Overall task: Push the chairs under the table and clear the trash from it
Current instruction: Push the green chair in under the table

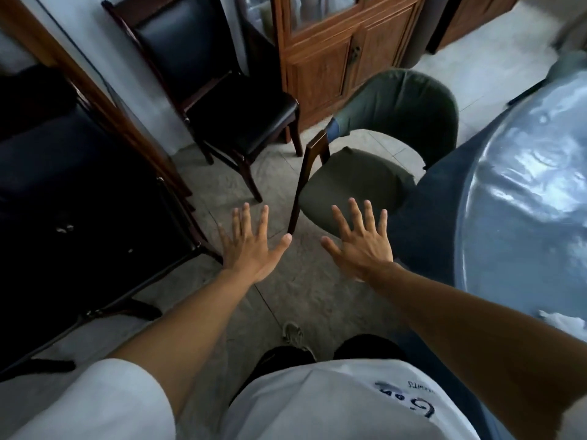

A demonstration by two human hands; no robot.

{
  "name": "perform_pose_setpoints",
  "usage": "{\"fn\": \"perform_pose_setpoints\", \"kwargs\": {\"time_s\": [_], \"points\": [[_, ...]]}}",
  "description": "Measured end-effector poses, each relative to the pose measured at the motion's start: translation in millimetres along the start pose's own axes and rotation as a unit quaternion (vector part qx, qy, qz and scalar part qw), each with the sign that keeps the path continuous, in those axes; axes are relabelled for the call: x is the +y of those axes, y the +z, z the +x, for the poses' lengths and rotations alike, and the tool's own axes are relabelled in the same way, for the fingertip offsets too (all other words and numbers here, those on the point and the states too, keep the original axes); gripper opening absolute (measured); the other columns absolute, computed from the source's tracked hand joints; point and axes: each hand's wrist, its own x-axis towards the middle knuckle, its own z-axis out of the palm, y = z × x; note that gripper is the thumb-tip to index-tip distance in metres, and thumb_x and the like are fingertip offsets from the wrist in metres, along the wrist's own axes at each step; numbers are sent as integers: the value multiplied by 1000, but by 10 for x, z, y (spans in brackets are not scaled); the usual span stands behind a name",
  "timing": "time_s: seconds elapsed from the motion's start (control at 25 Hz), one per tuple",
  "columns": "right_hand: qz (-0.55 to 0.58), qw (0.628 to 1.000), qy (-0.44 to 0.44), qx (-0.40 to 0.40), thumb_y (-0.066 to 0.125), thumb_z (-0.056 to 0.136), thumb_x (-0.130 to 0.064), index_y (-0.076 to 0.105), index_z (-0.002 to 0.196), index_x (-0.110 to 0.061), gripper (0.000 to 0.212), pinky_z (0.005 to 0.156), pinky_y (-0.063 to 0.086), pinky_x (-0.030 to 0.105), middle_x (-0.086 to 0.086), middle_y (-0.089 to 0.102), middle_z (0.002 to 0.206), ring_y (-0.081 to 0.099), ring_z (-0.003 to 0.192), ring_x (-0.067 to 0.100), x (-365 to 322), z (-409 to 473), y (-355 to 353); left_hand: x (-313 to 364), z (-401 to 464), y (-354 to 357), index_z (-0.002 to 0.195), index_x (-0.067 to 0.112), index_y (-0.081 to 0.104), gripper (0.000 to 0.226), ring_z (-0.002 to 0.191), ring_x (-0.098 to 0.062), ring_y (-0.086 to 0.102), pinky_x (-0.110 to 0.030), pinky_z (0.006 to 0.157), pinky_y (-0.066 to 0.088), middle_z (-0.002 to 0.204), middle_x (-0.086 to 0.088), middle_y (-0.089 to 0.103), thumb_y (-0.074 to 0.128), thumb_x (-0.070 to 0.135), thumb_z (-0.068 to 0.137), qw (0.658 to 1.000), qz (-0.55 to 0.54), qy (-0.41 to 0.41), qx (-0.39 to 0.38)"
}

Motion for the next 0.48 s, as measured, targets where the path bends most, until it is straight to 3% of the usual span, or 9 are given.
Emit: {"fn": "perform_pose_setpoints", "kwargs": {"time_s": [0.48], "points": [[90, 995, 32, -23, 8, 96, -77, -6, 162, -36, 79, 122, -14, 63, 5, -18, 170, -24, 154, 34, -85, 2267, -381, -140, 2243, -782, 159, 31, -20, 93, 153, -29, -27, -63, 120, -14, 166, -10, -28, 4, 85, 87, 997, 63, 34, -20]]}}
